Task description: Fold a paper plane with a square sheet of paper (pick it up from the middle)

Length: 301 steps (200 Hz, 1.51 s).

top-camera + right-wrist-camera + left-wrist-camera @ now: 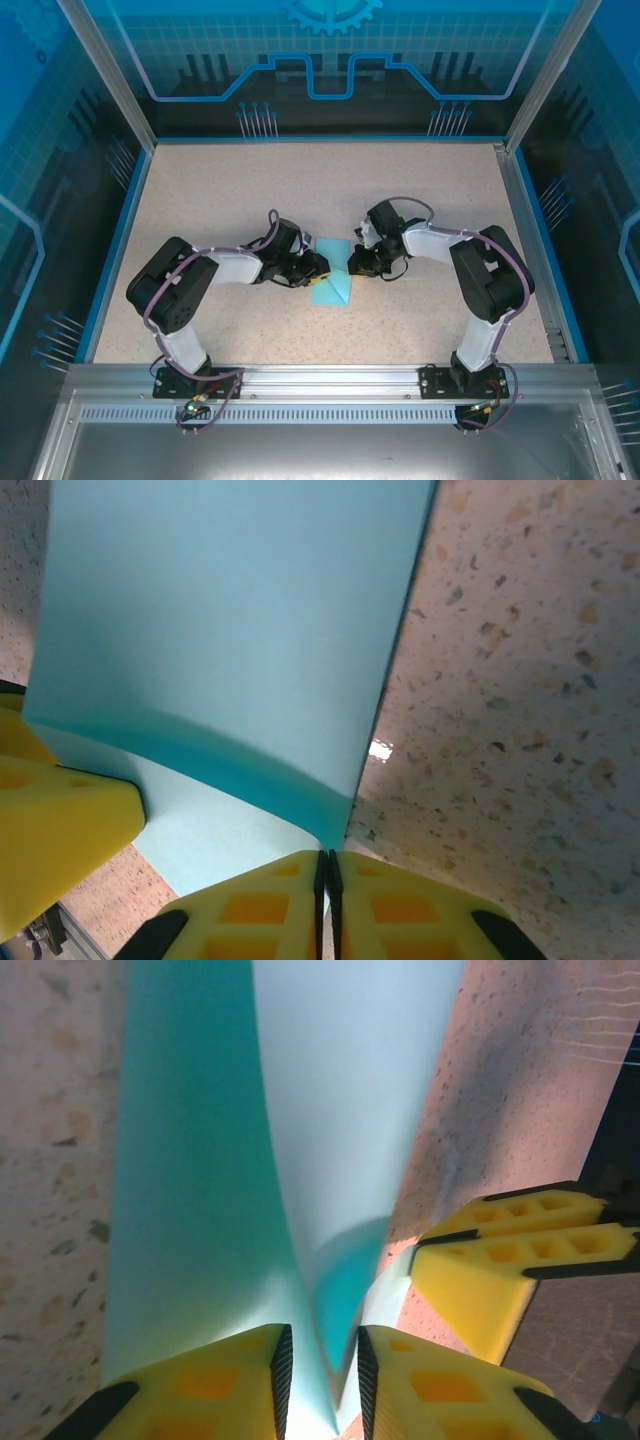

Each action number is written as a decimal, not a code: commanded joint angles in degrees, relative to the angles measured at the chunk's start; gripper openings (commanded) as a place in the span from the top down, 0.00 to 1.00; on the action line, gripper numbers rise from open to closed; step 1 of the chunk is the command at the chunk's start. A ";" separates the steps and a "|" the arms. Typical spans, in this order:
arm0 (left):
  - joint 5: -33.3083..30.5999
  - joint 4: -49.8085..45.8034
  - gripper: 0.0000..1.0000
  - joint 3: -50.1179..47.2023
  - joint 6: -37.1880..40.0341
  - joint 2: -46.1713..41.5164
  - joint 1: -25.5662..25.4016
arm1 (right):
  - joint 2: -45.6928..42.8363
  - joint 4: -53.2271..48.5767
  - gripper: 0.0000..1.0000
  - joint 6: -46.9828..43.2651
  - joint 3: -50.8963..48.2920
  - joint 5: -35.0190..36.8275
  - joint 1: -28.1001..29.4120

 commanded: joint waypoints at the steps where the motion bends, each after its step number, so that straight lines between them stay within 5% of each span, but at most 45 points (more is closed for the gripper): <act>1: 1.62 0.79 0.75 1.91 0.21 1.63 -0.45 | -1.59 -0.34 0.85 0.49 -0.61 0.26 -0.90; 28: 1.48 0.44 0.82 2.31 0.56 1.91 -0.43 | -3.64 -1.18 0.73 1.00 -0.81 1.62 -1.00; 68: -1.04 -3.63 0.92 2.89 3.29 -1.12 -0.43 | -10.32 -4.12 0.40 1.75 -1.15 9.59 -1.74; 114: -11.74 -26.09 0.95 10.39 14.66 -11.04 -0.78 | -20.02 -8.56 0.14 4.34 -2.88 27.36 -1.95; 150: -27.78 -47.06 0.95 21.17 23.07 -15.87 -2.42 | -24.49 -10.03 0.08 6.60 -4.34 33.34 -2.33; 190: -42.97 -58.66 0.95 30.60 27.72 -15.55 -4.47 | -27.03 -9.84 0.01 8.84 -6.38 36.09 -3.89; 251: -70.80 -71.99 0.95 43.42 27.53 0.49 -9.30 | -28.37 -11.05 0.01 10.75 -8.26 36.38 -6.17; 301: -73.45 -71.51 0.95 49.32 26.23 14.47 -10.90 | -28.30 -15.25 0.01 14.50 -8.80 38.86 -9.27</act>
